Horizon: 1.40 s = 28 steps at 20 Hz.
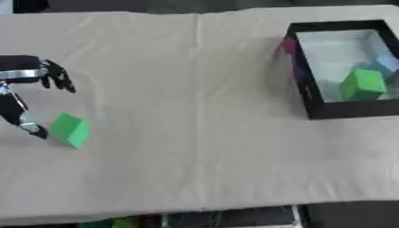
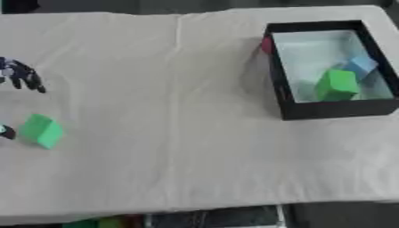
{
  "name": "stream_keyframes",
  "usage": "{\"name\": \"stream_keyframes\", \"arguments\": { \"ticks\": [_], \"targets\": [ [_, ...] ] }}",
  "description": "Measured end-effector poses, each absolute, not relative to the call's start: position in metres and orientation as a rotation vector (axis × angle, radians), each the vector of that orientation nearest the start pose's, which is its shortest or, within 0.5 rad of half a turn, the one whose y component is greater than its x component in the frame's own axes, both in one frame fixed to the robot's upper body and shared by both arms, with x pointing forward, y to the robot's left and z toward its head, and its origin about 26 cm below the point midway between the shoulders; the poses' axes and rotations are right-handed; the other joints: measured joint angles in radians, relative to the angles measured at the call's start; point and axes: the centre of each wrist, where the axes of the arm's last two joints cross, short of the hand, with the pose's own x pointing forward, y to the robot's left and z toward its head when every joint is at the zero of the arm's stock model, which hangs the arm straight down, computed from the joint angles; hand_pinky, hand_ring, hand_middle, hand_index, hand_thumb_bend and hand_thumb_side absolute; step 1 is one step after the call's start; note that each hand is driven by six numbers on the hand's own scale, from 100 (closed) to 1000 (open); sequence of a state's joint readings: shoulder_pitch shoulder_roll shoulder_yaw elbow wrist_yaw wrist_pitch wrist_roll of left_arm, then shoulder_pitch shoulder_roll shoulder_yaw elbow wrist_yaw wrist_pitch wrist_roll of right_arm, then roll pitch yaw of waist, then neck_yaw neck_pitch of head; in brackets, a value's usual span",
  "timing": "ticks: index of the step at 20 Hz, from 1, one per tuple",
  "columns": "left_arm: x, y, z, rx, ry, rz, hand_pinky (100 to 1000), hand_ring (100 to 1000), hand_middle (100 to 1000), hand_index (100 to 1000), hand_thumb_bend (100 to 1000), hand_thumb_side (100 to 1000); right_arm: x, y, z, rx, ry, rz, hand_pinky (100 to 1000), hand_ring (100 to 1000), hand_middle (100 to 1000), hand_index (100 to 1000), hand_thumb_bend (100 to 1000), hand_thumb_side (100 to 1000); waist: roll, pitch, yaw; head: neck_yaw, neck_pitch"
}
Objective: Pick up the objects with one hand, pass them to the other hand, and then place them into the box on the other side of the table.
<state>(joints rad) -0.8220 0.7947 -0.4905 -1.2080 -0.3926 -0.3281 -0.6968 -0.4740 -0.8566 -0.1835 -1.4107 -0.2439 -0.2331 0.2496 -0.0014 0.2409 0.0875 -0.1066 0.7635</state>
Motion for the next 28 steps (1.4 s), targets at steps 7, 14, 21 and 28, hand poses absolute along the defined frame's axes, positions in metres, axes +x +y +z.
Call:
{"name": "stream_keyframes", "arguments": {
  "ticks": [7,14,21,28],
  "targets": [
    [0.425,0.323,0.202,0.481,-1.206,-1.905,677,714,670,766,766,165,0.347,-0.457,0.253,-0.476,-2.081,0.609,1000,963,934,849,100,436,-0.001,0.000,-0.003,0.002,0.000],
    [0.424,0.321,0.194,0.571,-1.199,-1.879,673,717,698,776,748,204,0.347,-0.458,0.246,-0.481,-2.067,0.611,1000,962,933,848,100,433,-0.001,0.000,-0.008,0.008,0.000],
    [0.425,0.318,0.185,0.586,-1.189,-1.882,675,721,701,773,766,187,0.347,-0.459,0.241,-0.485,-2.055,0.611,1000,966,934,848,100,430,-0.001,0.002,-0.011,0.009,0.000],
    [0.428,0.321,0.178,0.575,-1.143,-1.912,673,721,698,766,776,100,0.346,-0.460,0.240,-0.490,-2.049,0.615,1000,966,934,848,100,428,-0.001,0.004,-0.010,0.009,0.000]
  ]
}}
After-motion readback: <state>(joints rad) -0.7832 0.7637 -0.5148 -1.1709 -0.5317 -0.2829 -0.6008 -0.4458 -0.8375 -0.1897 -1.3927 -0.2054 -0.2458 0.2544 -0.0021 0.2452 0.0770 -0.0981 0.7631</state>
